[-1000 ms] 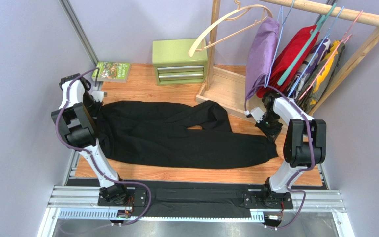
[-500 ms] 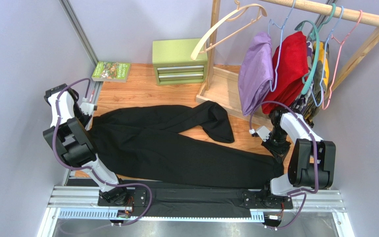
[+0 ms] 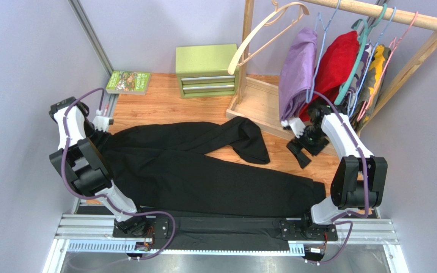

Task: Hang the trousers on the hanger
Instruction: Fold the trousers

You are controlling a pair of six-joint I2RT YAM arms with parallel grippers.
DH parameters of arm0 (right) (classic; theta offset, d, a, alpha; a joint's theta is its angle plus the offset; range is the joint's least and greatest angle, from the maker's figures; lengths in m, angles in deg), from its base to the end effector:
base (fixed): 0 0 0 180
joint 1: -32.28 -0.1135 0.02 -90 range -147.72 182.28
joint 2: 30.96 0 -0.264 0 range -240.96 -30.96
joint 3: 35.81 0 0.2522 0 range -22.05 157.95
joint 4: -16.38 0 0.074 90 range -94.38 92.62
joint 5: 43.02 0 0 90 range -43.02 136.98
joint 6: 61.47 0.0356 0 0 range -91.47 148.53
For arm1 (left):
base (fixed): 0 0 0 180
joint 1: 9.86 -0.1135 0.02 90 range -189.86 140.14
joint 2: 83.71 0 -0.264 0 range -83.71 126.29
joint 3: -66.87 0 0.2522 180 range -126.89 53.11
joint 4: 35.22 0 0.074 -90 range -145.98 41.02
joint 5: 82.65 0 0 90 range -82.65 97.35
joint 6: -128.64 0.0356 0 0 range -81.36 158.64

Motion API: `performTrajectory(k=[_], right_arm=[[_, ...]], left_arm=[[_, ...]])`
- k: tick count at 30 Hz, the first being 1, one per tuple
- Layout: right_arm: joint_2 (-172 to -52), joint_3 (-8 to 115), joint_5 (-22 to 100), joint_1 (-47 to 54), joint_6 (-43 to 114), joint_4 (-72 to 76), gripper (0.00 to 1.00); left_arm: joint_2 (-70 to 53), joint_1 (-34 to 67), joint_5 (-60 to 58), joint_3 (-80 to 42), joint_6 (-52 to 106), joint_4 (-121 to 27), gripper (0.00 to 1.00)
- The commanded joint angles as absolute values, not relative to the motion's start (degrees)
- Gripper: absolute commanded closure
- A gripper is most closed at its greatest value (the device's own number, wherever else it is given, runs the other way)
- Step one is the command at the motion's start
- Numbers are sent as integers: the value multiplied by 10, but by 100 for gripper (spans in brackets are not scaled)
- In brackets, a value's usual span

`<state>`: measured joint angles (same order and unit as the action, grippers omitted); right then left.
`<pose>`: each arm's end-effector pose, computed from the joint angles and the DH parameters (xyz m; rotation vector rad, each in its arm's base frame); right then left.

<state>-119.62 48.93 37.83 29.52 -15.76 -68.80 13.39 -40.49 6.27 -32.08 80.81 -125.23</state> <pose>0.2666 0.0185 0.2511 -1.2241 2.8071 0.2206 0.2656 0.1565 0.2741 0.3126 3.0888 0.0060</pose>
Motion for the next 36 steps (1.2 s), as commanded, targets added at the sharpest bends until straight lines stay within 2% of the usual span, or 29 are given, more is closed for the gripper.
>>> performTrajectory(k=[1, 7, 10, 12, 13, 14, 16, 17, 18, 20, 21, 23, 24, 27, 33, 35, 36], right_arm=[[-1219, 463, 310, 208, -64, -574, 14], [-1288, 457, 352, 137, 44, -413, 14], [-1318, 478, 353, 132, 73, -382, 14], [-1331, 490, 349, 131, 82, -377, 19], [-1337, 493, 350, 131, 84, -377, 26], [-1347, 496, 355, 130, 85, -380, 40], [-1349, 502, 368, 131, 81, -395, 61], [-1338, 500, 381, 131, 65, -401, 84], [-1329, 495, 393, 132, 59, -404, 99], [-1285, 488, 433, 132, 40, -422, 100], [-1264, 482, 449, 133, 18, -430, 100], [-1201, 476, 521, 133, -9, -448, 100], [-1180, 471, 547, 133, -49, -450, 100], [-1107, 456, 647, 134, -138, -443, 100], [-1022, 329, 754, 128, -274, -383, 100], [-1012, 274, 738, 124, -294, -394, 80], [-1011, 262, 730, 115, -292, -431, 66]], left_arm=[[101, -382, -73, -339, 780, -1254, 41], [146, -348, -122, -345, 699, -1208, 41], [169, -340, -129, -349, 657, -1174, 41], [181, -339, -126, -347, 642, -1153, 41], [192, -340, -115, -344, 630, -1143, 42], [200, -340, -108, -341, 624, -1120, 42], [224, -339, -92, -336, 610, -1102, 45], [233, -339, -88, -337, 606, -1097, 46], [243, -340, -84, -336, 602, -1091, 50], [268, -340, -70, -337, 594, -1083, 57], [281, -341, -52, -336, 590, -1080, 66], [293, -340, -37, -336, 590, -1075, 76], [300, -341, -21, -332, 590, -1073, 85], [305, -340, 8, -323, 597, -1065, 99], [297, -344, 32, -314, 610, -1057, 100], [293, -347, 34, -314, 615, -1058, 100], [289, -348, 39, -314, 619, -1060, 100]])
